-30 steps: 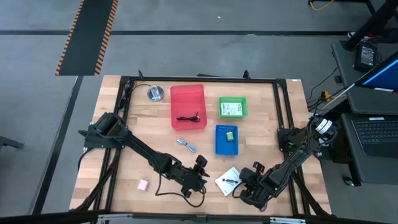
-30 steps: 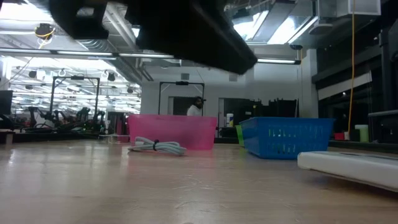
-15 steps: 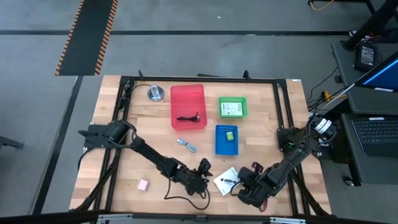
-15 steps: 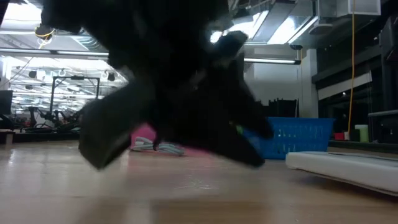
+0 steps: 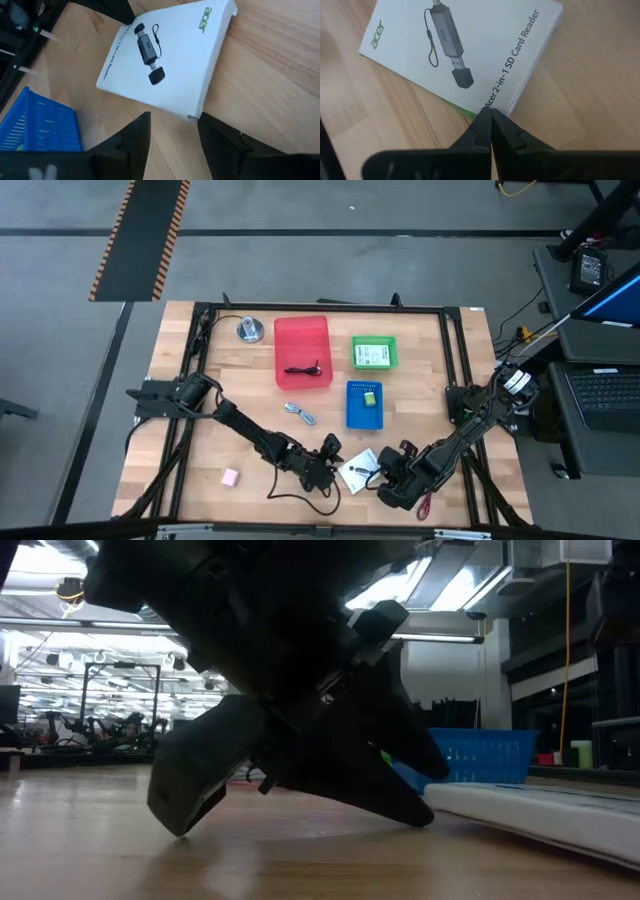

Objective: Pick and place items into bin
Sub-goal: Put the card reader box into the green bin

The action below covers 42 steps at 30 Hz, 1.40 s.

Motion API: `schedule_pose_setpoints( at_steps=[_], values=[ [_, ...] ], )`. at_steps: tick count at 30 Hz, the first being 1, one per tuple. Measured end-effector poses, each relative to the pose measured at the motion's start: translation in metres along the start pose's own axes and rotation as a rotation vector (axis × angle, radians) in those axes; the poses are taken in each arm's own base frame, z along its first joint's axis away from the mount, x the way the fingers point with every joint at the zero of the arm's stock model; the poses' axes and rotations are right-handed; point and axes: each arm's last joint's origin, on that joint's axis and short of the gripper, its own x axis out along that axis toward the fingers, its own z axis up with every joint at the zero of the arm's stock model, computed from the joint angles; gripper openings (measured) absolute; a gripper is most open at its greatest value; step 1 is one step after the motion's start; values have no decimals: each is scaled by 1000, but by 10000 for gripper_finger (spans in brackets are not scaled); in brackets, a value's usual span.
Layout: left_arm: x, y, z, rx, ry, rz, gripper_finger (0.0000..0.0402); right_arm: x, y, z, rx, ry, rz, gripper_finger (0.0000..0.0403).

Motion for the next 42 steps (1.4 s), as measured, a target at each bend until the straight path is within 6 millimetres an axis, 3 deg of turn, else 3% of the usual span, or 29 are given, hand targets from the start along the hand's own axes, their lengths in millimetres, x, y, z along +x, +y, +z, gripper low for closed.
schedule_pose_setpoints(
  at_steps=[6,27,32,39,42],
  values=[
    [2,4,-1,-8,-13,3,159,3,0,7,-17,-3,12,0],
    [0,9,11,218,-111,96,140,4,2,10,-27,-30,34,0],
    [0,8,12,228,-114,98,105,4,2,10,-27,-31,37,0],
    [-4,4,17,294,-101,132,26,2,4,11,-27,-31,41,0],
    [-7,0,19,300,-73,168,23,-4,10,15,-65,-25,23,0]
  ],
)
